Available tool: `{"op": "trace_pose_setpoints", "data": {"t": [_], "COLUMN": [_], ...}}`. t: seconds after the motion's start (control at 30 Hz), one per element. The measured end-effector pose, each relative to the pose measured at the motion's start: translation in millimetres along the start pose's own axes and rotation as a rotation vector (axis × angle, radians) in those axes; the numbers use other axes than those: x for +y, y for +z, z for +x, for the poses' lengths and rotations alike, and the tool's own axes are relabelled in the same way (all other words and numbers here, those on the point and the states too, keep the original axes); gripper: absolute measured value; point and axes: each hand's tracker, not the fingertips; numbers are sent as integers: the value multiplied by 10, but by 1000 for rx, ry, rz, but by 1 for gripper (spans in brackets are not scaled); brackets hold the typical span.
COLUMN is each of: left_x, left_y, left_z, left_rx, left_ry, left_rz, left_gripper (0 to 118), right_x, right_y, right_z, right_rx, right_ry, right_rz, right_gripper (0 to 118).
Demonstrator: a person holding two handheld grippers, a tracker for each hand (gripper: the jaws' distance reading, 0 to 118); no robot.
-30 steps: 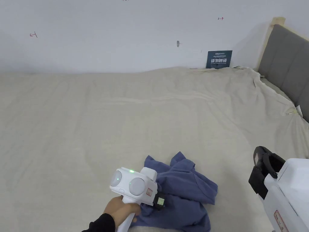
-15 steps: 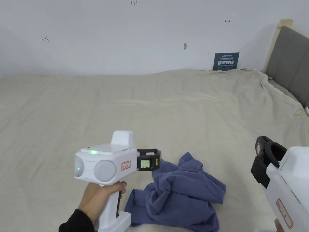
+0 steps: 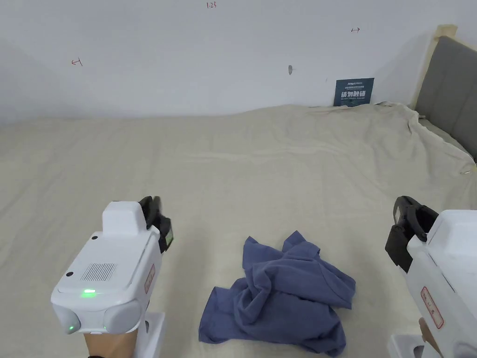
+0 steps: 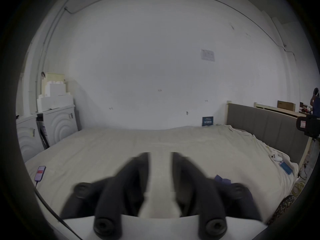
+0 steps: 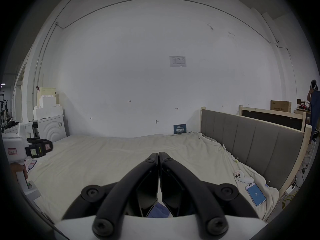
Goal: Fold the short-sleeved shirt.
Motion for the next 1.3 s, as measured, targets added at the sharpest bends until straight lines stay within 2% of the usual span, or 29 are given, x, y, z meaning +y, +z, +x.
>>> {"op": "trace_pose_setpoints", "data": {"t": [0.03,0.1,0.23,0.27,0.37,0.5,0.53,0.77,1.03,1.07,1.2,1.23,1.27,1.3], "left_x": [-13,-55,-141,-157,-202,-201,-199,-303,-890,-974,-1315,-1376,-1429,-1465], "left_y": [14,29,77,97,135,126,110,-209,-594,-639,-775,-791,-790,-806], "left_z": [-29,-86,-130,-141,-158,-155,-155,-140,-2,20,154,179,219,240], "left_rx": [8,3,46,49,47,38,34,-63,-144,-147,-159,-158,-160,-148], "left_ry": [8,12,2,5,8,5,10,105,197,209,163,166,162,160], "left_rz": [2,6,14,14,18,-2,-13,-338,-710,-748,-882,-892,-923,-934], "left_gripper": [3,0,0,0,0,0,0,0,0,0,0,3,13,37], "right_x": [58,66,80,331,465,501,187,-13,-168,-180,-231,-242,-253,-262], "right_y": [-5,-6,3,142,222,252,13,-218,-272,-192,-187,-190,-195,-200], "right_z": [-54,-58,-146,-316,-418,-449,-227,42,108,17,5,10,16,23], "right_rx": [-2,-5,-11,-11,-9,-5,-3,1,-8,-8,-8,-8,-9,-10], "right_ry": [0,2,10,10,8,5,5,4,-12,-14,-13,-13,-13,-12], "right_rz": [3,6,9,8,9,5,3,-6,-30,-34,-46,-48,-51,-54], "right_gripper": [0,0,0,0,0,0,0,0,0,0,0,0,0,0]}}
